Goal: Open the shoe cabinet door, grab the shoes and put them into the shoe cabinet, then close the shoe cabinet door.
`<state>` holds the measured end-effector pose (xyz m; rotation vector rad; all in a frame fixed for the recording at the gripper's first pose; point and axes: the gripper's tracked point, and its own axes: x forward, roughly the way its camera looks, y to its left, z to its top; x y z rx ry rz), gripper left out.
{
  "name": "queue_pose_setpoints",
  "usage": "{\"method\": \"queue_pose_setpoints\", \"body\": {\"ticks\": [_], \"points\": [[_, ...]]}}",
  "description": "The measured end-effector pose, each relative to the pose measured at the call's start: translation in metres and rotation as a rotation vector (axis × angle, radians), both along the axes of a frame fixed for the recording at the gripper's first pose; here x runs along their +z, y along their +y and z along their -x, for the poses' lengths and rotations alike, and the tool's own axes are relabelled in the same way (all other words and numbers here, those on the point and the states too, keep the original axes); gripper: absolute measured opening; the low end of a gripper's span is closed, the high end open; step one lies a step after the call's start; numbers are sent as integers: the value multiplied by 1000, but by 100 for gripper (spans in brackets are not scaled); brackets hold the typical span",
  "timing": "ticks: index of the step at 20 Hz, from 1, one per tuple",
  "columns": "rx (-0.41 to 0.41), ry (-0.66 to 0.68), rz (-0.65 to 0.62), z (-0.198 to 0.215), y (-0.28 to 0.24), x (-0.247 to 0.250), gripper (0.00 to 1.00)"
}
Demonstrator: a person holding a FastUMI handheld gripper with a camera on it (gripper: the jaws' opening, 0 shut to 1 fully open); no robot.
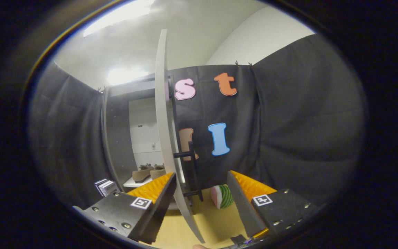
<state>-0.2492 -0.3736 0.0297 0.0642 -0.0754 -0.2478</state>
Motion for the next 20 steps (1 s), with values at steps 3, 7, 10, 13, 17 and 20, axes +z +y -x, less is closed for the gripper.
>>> {"method": "queue_pose_setpoints", "body": {"ticks": [3,7,10,13,17,20], "points": [[-25,-2,-8,-1,-7,-1,90],[-26,18,-17,-7,-7,-8,91],[-14,14,-18,-9,-1,-8,91],[9,5,-19,-9,10,-9,90],[51,-8,-29,-10,30,-11,90],[107,-12,-42,-18,53,-15,91]]}}
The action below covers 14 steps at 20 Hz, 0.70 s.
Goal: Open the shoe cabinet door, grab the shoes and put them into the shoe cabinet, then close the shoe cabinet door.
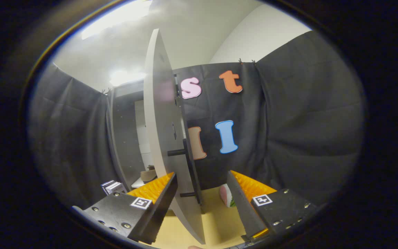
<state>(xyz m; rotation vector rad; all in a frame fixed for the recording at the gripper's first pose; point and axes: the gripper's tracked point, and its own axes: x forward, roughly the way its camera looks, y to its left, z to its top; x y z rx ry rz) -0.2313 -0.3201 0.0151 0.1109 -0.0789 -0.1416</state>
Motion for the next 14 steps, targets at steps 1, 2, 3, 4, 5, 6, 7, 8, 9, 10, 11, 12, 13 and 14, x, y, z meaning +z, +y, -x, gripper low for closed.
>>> {"method": "queue_pose_setpoints", "body": {"ticks": [1,2,3,4,5,6,7,8,9,10,11,12,13,14], "points": [[19,0,-2,-6,8,-2,91],[36,2,-2,-9,16,-4,91],[52,2,-3,-13,22,-6,91],[68,5,-4,-18,29,-7,91],[86,7,-8,-22,36,-7,91],[106,10,-13,-26,45,-7,91],[125,13,-18,-31,53,-9,91],[147,14,-23,-35,62,-9,91],[167,15,-25,-39,69,-10,91],[182,14,-28,-44,75,-10,91],[191,16,-30,-50,80,-12,91],[195,27,-32,-54,84,-15,91],[200,37,-38,-58,88,-18,90],[208,45,-47,-63,92,-21,91]]}}
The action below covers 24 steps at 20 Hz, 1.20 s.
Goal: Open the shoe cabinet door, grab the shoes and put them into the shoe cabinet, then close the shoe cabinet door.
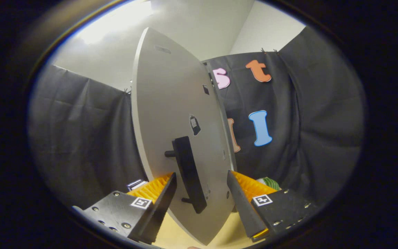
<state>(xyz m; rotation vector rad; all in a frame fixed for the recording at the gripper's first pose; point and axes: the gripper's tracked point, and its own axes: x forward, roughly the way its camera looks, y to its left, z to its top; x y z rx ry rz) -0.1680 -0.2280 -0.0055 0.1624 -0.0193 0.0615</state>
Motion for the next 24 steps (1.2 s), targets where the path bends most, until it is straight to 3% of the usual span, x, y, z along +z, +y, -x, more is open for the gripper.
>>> {"method": "queue_pose_setpoints", "body": {"ticks": [6,12,13,24], "points": [[38,28,-20,-18,11,-8,90],[66,0,43,-35,31,-6,92],[78,3,47,-38,36,-9,96],[146,-15,94,-71,84,-11,96]]}}
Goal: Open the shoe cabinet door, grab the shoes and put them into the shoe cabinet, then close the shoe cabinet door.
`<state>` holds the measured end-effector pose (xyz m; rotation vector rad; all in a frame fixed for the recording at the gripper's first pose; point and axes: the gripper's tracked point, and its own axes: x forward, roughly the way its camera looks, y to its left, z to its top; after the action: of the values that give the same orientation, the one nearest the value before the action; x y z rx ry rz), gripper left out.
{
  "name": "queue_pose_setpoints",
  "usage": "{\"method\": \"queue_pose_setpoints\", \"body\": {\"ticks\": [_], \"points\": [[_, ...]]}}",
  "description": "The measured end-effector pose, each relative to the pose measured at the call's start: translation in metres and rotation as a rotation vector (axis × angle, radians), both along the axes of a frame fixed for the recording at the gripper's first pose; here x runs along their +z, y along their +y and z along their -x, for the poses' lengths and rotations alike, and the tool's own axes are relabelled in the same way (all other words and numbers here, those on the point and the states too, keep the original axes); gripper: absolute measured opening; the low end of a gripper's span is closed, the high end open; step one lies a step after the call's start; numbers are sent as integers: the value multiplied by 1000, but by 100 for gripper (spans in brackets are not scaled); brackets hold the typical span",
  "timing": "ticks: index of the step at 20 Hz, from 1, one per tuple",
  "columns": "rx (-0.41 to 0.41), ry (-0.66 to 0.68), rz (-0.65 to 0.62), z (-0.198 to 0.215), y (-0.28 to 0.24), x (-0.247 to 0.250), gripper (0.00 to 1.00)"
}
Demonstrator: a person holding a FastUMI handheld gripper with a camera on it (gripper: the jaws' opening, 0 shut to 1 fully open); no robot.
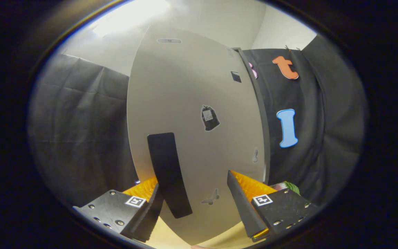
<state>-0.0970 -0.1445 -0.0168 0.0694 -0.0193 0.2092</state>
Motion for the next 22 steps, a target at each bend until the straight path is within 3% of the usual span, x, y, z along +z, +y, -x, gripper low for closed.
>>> {"method": "queue_pose_setpoints", "body": {"ticks": [20,22], "points": [[106,6,-12,-100,94,-14,96],[89,-4,-4,-108,99,-14,97]]}}
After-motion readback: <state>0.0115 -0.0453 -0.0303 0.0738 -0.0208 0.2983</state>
